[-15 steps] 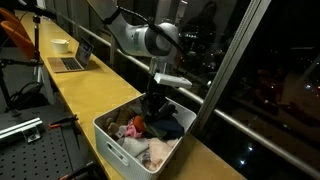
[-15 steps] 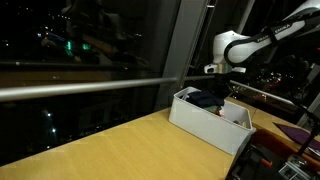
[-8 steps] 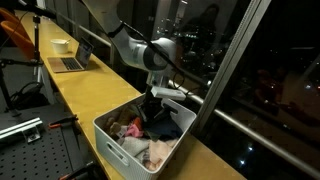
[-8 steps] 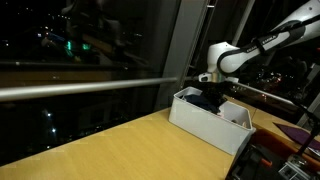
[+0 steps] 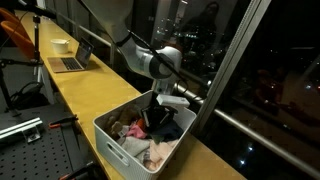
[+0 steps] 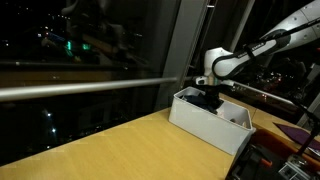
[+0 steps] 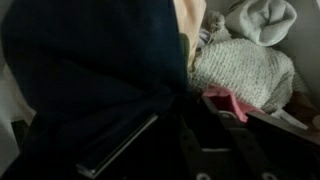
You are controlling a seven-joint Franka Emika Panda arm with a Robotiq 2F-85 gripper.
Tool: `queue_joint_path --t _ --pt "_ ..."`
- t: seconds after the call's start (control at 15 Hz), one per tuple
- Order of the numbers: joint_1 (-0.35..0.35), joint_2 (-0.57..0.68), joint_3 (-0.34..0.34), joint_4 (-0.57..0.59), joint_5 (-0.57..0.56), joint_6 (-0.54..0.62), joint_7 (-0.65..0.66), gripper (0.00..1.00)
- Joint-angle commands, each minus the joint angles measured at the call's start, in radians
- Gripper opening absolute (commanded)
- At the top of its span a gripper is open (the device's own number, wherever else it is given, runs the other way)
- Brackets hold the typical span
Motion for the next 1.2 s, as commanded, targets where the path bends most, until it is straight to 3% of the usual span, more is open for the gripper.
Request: queue_joint_path --t 0.0,0.4,0.6,0.67,1.13 --pt "0.005 -0.066 0.001 -0.017 0.0 -0.011 -0.008 0.56" --pt "0.033 -0.256 -0.014 -0.068 -0.039 -0.05 0.014 1.0" --pt "0.044 -0.36 -0.026 -0.097 -0.065 -0.061 0.072 1.0" --pt "0.029 -0.278 -0.013 -0.043 -0.036 -0.054 0.027 1.0" --pt "0.029 -0.274 -0.013 -0.05 -0.037 -0.056 0.031 1.0"
